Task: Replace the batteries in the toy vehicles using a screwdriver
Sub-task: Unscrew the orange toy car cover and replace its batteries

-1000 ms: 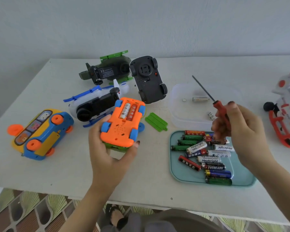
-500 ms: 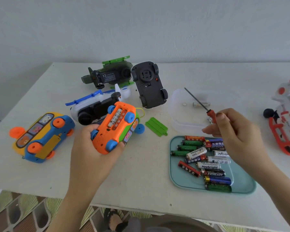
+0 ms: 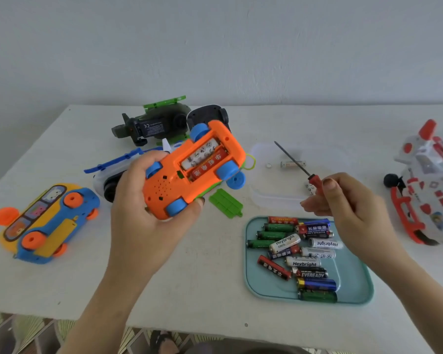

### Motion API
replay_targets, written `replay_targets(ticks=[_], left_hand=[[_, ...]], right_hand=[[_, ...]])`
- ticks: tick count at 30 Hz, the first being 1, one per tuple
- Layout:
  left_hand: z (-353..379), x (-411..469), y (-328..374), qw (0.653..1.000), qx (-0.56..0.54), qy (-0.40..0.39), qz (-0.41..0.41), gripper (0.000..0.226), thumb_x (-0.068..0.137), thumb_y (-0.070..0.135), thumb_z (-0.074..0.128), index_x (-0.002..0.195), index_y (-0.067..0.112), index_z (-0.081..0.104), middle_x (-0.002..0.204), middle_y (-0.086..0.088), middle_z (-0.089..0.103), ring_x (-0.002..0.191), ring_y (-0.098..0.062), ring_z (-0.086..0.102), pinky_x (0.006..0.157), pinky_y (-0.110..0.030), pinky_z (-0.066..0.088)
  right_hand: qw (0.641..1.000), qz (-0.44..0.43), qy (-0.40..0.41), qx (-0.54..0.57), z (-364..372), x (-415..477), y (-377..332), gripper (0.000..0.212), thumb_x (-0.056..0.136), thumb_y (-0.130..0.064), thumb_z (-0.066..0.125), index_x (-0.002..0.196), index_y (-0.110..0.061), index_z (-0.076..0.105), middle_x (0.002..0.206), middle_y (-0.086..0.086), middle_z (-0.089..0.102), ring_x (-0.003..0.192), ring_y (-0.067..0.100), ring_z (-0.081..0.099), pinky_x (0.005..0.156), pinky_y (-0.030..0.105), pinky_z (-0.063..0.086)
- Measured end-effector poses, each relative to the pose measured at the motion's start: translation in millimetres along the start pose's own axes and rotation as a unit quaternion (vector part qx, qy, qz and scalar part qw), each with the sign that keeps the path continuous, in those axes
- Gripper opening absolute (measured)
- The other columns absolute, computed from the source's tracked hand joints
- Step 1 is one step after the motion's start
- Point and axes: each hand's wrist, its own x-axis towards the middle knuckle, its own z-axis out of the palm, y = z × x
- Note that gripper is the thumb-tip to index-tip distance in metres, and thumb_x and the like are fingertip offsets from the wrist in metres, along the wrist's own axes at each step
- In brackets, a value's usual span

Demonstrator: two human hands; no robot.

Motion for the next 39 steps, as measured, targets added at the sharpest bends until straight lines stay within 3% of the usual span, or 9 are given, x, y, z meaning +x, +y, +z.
replay_targets(ticks=[3,7,10,17,22,26,32,36,39], left_hand=[[10,11,5,0.999,-0.001,-0.007,0.036,0.057,0.063,0.038,0.074,0.112,0.045,0.047,0.111,0.008,0.058,0.087,-0.020,0.064,0.070,-0.021,0.053],[26,22,5,0.998,0.021,-0.017,0.063,0.063,0.065,0.017,0.077,0.120,0.030,0.049,0.116,-0.005,0.055,0.093,-0.021,0.062,0.071,-0.015,0.049],[41,28,7,0.993,0.058,-0.022,0.105,0.066,0.064,0.005,0.077,0.122,0.018,0.050,0.117,-0.005,0.051,0.099,-0.017,0.057,0.072,-0.009,0.045],[67,48,2,0.986,0.071,-0.040,0.145,0.070,0.064,0.003,0.078,0.126,0.015,0.046,0.117,-0.001,0.050,0.100,-0.012,0.055,0.080,-0.007,0.042],[83,59,-7,0.974,0.094,-0.066,0.194,0.083,0.063,-0.007,0.081,0.129,0.022,0.039,0.119,-0.002,0.043,0.107,0.008,0.043,0.083,-0.002,0.038],[91,62,-12,0.973,0.074,-0.085,0.200,0.077,0.065,-0.006,0.081,0.123,0.023,0.040,0.117,-0.001,0.042,0.098,-0.008,0.052,0.077,-0.006,0.042],[96,72,-19,0.970,0.100,-0.100,0.199,0.076,0.065,-0.001,0.082,0.124,0.021,0.040,0.121,0.005,0.041,0.103,-0.004,0.046,0.084,-0.007,0.041],[97,80,-20,0.963,0.123,-0.098,0.219,0.072,0.064,0.001,0.082,0.121,0.018,0.042,0.116,0.006,0.042,0.101,-0.002,0.043,0.083,-0.006,0.039],[98,83,-20,0.961,0.130,-0.093,0.227,0.068,0.064,0.002,0.083,0.118,0.017,0.043,0.111,0.006,0.044,0.096,-0.005,0.044,0.080,-0.012,0.040]], right_hand=[[1.000,0.003,-0.005,0.005,-6,-3,-1,0.054,0.081,-0.077,0.036,0.086,-0.028,0.057,0.078,-0.010,0.072,0.069,0.007,0.070,0.063,0.027,0.058],[0.999,-0.030,0.032,-0.028,-20,-5,-4,0.034,0.089,-0.056,0.042,0.082,-0.026,0.058,0.069,-0.007,0.066,0.051,0.014,0.059,0.048,0.036,0.049],[0.998,-0.018,0.060,-0.002,-32,0,-10,0.017,0.084,-0.047,0.064,0.083,-0.030,0.063,0.064,-0.013,0.065,0.049,0.009,0.055,0.045,0.022,0.046],[0.982,0.033,0.117,0.147,-53,14,-14,0.008,0.079,-0.024,0.063,0.084,-0.017,0.063,0.065,-0.002,0.069,0.052,0.012,0.061,0.053,0.021,0.053],[0.982,0.057,0.096,0.150,-64,23,-18,0.022,0.071,-0.027,0.064,0.082,-0.008,0.061,0.070,0.001,0.072,0.054,0.014,0.065,0.052,0.021,0.053],[0.989,0.071,0.050,0.116,-66,29,-17,0.020,0.078,-0.019,0.064,0.081,-0.002,0.054,0.078,0.004,0.074,0.055,0.016,0.064,0.049,0.023,0.052],[0.997,0.056,0.016,0.051,-63,35,-12,0.016,0.093,-0.007,0.054,0.089,-0.020,0.062,0.077,0.000,0.073,0.051,0.013,0.051,0.047,0.018,0.042],[0.998,0.047,0.021,0.043,-60,38,-8,0.026,0.096,-0.007,0.050,0.090,-0.028,0.064,0.071,0.002,0.068,0.053,0.028,0.034,0.045,0.040,0.030],[0.998,0.038,0.031,0.047,-59,38,-11,0.022,0.093,-0.010,0.057,0.088,-0.030,0.063,0.068,0.007,0.064,0.050,0.015,0.039,0.046,0.025,0.032]])
